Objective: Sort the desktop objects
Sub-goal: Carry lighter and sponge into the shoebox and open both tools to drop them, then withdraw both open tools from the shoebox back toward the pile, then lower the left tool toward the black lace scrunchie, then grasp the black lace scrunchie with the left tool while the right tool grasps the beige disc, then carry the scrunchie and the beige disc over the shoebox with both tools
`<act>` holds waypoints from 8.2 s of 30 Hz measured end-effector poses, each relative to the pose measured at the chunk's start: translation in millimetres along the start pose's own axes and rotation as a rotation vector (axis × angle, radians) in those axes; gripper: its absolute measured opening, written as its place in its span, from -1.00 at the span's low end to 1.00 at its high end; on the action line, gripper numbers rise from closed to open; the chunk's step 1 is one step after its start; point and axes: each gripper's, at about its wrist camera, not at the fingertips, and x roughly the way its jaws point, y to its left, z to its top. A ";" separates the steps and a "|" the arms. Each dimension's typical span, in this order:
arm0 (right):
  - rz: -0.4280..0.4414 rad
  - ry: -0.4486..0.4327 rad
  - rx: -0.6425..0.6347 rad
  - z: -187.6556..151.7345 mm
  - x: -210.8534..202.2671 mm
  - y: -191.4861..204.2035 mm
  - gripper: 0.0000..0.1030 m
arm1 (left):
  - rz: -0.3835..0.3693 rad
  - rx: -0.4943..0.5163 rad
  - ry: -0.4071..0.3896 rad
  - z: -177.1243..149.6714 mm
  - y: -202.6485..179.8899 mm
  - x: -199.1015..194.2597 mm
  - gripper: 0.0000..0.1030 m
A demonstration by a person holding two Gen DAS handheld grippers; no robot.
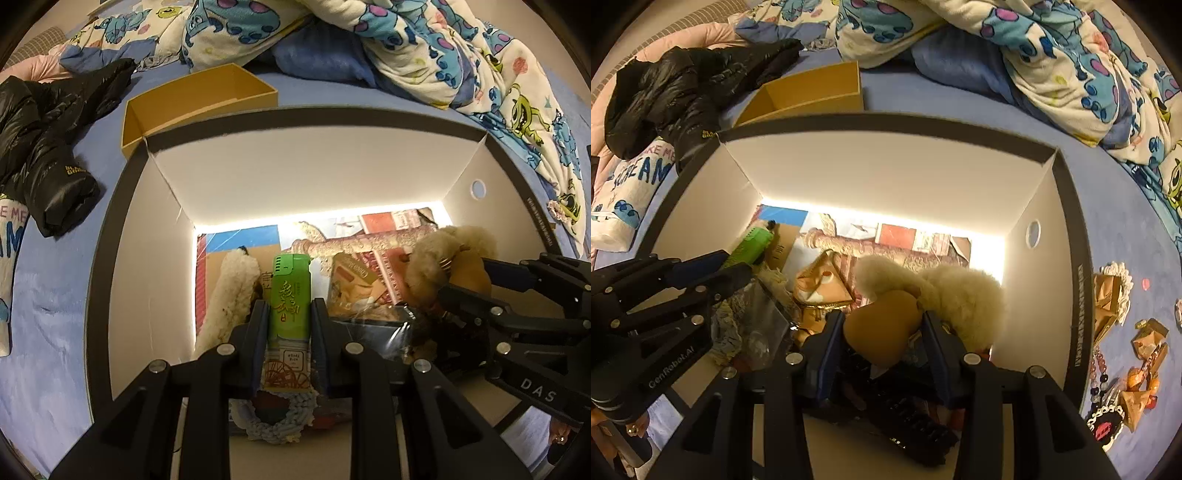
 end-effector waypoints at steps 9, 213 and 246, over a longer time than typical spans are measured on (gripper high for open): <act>-0.015 0.030 -0.022 1.2 6.1 5.3 -0.15 | 0.011 0.004 0.053 -2.2 -0.1 10.8 -0.54; 0.026 -0.256 -0.117 -203.7 -39.8 -252.9 -0.52 | -0.343 0.199 -0.091 -55.1 -320.3 4.5 -0.78; 0.065 -0.384 -0.083 -215.5 -138.5 -206.8 -0.52 | -0.332 0.128 -0.180 -67.3 -254.3 -116.4 -0.79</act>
